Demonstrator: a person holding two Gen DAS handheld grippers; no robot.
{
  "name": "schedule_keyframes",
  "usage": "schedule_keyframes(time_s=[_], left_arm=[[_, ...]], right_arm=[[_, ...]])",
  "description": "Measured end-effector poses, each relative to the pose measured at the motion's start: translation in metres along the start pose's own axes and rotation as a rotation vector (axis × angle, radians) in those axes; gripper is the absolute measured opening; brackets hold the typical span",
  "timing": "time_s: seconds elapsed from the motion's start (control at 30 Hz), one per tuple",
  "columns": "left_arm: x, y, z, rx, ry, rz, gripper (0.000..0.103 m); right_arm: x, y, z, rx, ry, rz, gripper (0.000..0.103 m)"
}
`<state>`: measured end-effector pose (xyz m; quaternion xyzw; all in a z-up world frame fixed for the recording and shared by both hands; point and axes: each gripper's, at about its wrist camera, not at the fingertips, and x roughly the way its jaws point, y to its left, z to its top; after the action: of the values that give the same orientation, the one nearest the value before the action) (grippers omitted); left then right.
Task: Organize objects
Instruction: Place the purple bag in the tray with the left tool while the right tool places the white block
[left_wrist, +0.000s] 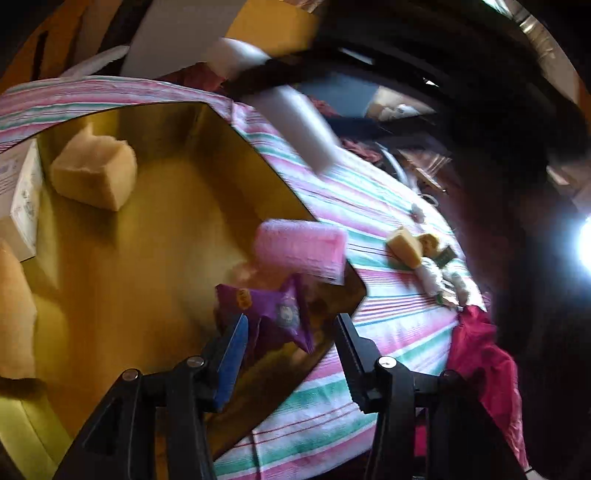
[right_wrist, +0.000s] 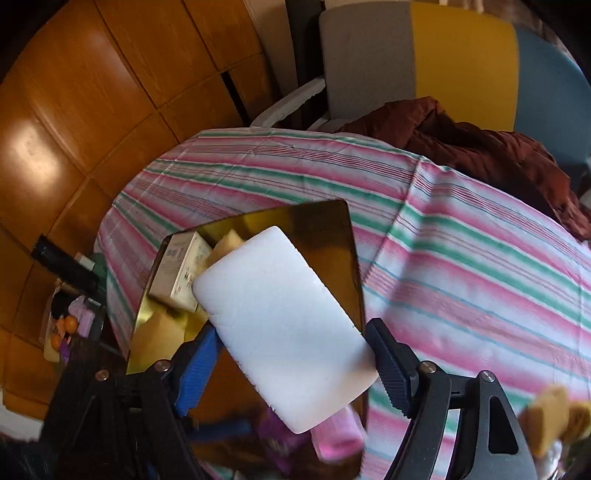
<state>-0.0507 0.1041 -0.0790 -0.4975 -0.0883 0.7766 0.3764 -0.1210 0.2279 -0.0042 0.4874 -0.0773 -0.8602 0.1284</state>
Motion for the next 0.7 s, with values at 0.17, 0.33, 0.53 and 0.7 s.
schedule_keyframes(time_s=[0.17,0.33,0.53,0.7], left_arm=[[-0.011,-0.003,0.000,-0.007,-0.023,-0.018,0.049],[-0.018,0.006,0.001,-0.051,-0.048,-0.015,0.050],[-0.029,0.008,0.001,-0.059,-0.072,-0.015,0.050],[-0.041,0.002,0.003,-0.057,-0.092,0.074,0.050]], right_arm=[[0.009,-0.005,0.025,0.083,-0.045,0.048,0.101],[-0.002,-0.013,0.022,0.127,-0.075,0.059,0.103],[-0.012,-0.022,-0.002,0.148,-0.077,0.047,0.103],[-0.026,-0.024,-0.026,0.133,-0.094,0.010,0.103]])
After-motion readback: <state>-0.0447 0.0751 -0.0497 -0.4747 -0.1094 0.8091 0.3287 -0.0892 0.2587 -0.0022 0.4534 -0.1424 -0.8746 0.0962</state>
